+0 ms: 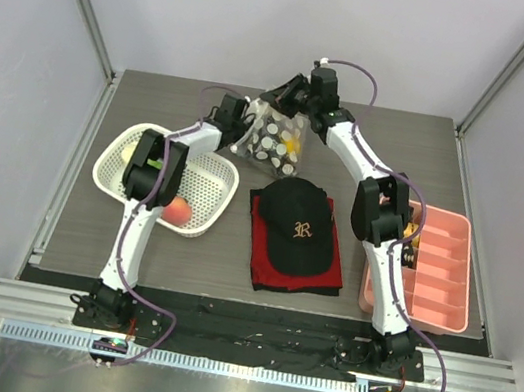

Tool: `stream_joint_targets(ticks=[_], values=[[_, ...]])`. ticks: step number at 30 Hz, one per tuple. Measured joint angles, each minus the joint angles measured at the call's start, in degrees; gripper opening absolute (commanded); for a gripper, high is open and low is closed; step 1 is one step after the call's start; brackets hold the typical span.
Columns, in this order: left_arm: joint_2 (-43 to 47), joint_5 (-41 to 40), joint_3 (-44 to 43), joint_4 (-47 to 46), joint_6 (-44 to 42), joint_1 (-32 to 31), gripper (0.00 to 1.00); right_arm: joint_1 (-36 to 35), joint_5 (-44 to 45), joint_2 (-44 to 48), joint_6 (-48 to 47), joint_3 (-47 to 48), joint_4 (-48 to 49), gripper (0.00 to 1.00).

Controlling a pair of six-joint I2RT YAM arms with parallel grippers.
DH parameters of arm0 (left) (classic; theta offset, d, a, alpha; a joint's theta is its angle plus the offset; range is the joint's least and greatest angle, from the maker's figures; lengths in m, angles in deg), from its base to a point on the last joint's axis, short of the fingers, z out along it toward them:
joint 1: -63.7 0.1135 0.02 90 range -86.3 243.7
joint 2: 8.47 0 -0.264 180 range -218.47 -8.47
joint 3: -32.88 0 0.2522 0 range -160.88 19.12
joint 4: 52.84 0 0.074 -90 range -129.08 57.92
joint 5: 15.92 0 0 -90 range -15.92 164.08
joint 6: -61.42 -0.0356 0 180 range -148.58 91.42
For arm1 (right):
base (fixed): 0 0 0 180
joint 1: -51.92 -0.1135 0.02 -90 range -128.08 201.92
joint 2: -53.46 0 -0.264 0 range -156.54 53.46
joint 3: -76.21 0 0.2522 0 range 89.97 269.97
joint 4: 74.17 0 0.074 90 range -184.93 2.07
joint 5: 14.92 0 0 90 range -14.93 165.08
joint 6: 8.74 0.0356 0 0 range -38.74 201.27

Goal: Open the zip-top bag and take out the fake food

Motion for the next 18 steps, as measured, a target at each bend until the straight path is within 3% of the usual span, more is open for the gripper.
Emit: stream_joint_targets(ticks=[5, 13, 18], values=[[0.0, 2.0, 0.7, -1.8, 1.9, 0.7, 0.72, -0.1, -0.7, -0.3, 1.3, -3.0, 4.9, 0.01], [-1.0, 3.5, 0.6, -4.1, 5.7, 2.1, 0.72, 0.1, -1.2, 0.0, -3.8, -2.8, 0.5, 0.03], [-1.7, 4.4, -1.7, 2.5, -0.2, 2.2, 0.73, 0.5, -1.4, 0.0, -5.2, -2.4, -2.0, 0.03]])
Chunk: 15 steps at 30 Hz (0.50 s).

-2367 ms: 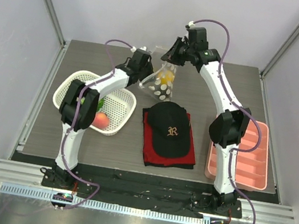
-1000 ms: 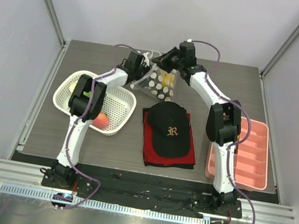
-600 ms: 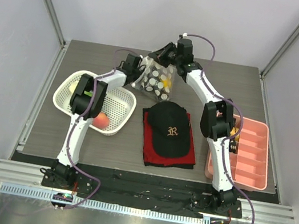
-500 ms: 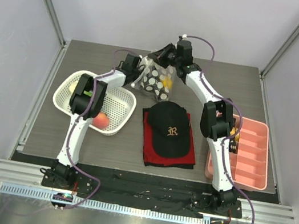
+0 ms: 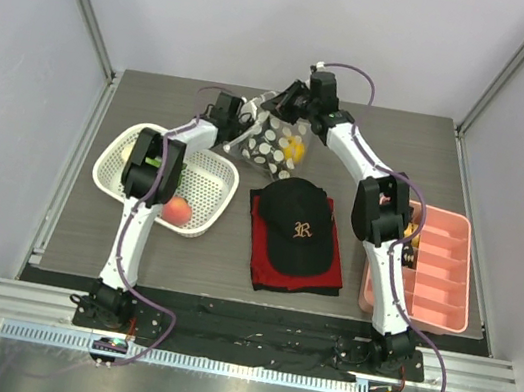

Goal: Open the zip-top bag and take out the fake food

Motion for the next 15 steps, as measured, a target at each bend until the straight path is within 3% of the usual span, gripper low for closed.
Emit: stream_joint_targets(ticks=[7, 10, 13, 14, 15], values=[[0.9, -2.8, -2.4, 9.3, -10.6, -0.8, 0.76, 0.3, -0.3, 0.0, -0.3, 2.5, -1.9, 0.03], [1.6, -3.0, -1.6, 9.7, -12.3, -0.9, 0.85, 0.5, -1.0, 0.0, -0.2, 3.3, -2.5, 0.03], [2.3, -2.4, -1.0, 9.7, -13.0, -0.7, 0.87, 0.6, -1.8, 0.0, -0.1, 3.6, -2.8, 0.03], [2.3, -2.0, -1.0, 9.7, -13.3, -0.6, 0.97, 0.6, -2.0, 0.0, -0.1, 3.6, -2.8, 0.02], [2.3, -1.3, -1.0, 9.7, -13.5, -0.5, 1.00, 0.6, -2.1, 0.0, -0.1, 3.6, -2.8, 0.02]])
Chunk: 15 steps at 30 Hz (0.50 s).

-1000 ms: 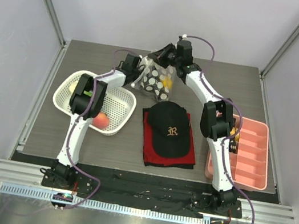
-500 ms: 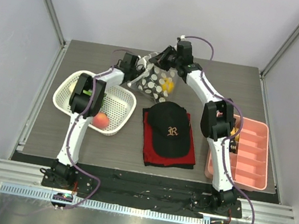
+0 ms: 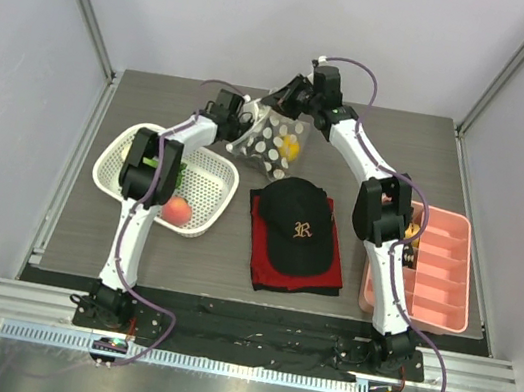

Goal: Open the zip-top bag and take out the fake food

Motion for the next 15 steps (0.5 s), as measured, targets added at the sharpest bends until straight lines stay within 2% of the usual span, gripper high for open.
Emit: stream_joint_targets(ticks=[3, 6, 9, 10, 11, 15], values=[[0.0, 2.4, 0.0, 0.0, -0.3, 0.5, 1.00, 0.1, -0.6, 0.0, -0.1, 0.0, 0.0, 0.01], [0.0, 3.2, 0.0, 0.9, -1.9, 0.9, 0.95, 0.1, -1.1, 0.0, -0.2, 0.0, 0.0, 0.01], [0.0, 2.9, -0.1, 1.6, -3.0, 0.9, 0.83, 0.1, -1.3, 0.0, -0.2, -0.1, 0.0, 0.01], [0.0, 2.3, -0.2, 1.9, -3.4, 0.9, 0.70, 0.1, -1.2, 0.0, -0.3, -0.1, 0.0, 0.01], [0.0, 1.7, -0.4, 2.4, -3.6, 0.8, 0.65, 0.2, -1.1, 0.0, -0.3, -0.1, 0.0, 0.01], [-0.2, -1.3, -1.3, 4.2, -4.3, 0.4, 0.54, 0.4, 0.0, 0.0, -0.6, -0.1, 0.0, 0.02]])
